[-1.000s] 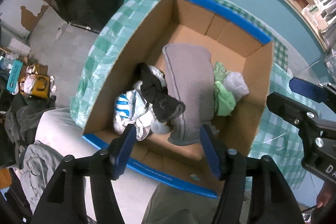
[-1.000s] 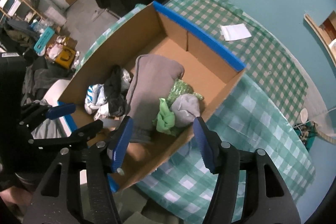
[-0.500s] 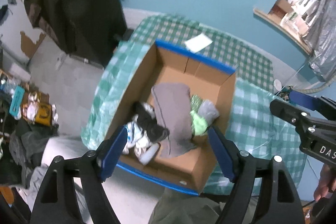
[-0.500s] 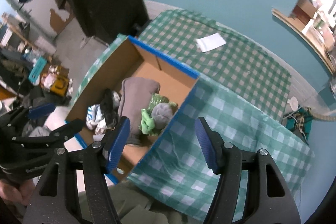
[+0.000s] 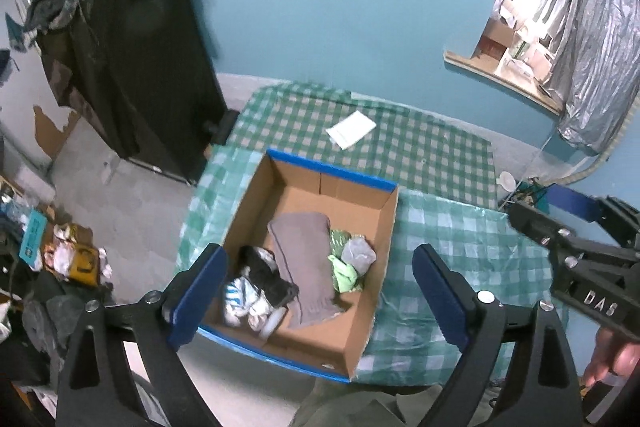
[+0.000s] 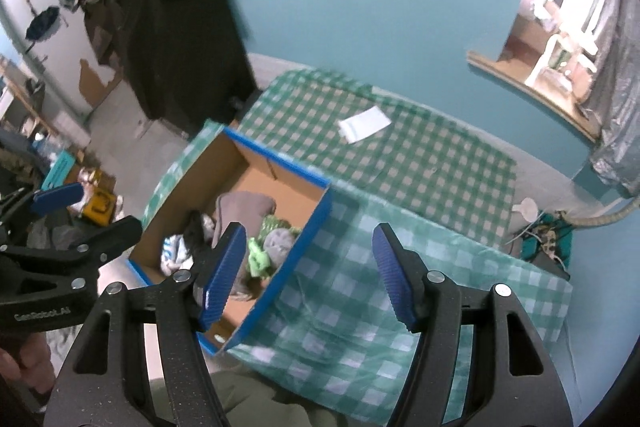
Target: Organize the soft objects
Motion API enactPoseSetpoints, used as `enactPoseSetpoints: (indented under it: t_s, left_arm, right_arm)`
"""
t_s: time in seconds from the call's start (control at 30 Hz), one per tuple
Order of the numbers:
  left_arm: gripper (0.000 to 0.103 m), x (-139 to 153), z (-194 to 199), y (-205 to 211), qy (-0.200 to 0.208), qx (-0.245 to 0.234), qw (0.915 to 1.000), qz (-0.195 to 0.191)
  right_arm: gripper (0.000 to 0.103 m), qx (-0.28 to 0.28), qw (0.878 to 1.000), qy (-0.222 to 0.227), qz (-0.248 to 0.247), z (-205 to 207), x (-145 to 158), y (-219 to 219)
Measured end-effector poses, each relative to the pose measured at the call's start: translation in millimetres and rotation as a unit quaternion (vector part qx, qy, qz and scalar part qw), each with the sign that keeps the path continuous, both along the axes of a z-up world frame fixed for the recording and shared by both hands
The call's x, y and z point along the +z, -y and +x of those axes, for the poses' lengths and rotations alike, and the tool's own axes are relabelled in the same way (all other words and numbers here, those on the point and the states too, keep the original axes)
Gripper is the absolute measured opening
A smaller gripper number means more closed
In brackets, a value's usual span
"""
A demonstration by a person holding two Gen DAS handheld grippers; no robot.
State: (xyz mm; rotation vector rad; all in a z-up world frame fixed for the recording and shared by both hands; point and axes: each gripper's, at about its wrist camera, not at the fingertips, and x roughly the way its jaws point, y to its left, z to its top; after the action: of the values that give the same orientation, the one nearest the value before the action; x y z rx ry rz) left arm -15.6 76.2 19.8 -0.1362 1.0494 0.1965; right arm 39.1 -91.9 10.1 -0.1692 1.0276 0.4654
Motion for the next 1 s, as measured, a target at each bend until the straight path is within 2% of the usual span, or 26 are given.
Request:
enactPoseSetpoints:
  t_s: [0.07, 0.13, 0.5, 1.0]
  left_arm:
    - [0.096, 5.4, -0.8, 4.4, 0.005, -0.004, 0.9998, 0.019]
    - [0.101, 8.3, -1.3, 7.8, 0.010, -0.007, 0.9995, 0.028]
    - [0.101, 20.8, -1.4, 23.3, 0.030, -0.023, 0.9992, 0.014]
    - [0.101, 21.0, -1.0, 36.1, 0.023, -0.025, 0.9993, 0.017]
  right_arm:
    - [0.065, -0.015, 1.000, 0.014, -0.001, -0.5, 5.9, 8.6]
    - [0.065, -0.028, 0.999, 0.023, -0.001, 0.5, 9.6, 16.3]
    - [0.066, -0.055, 0.998, 0.033, -0.001, -3.7, 17.7, 39.7]
    - [0.066, -0.057, 0.998, 0.028, 0.002, -8.3, 16.9, 48.3]
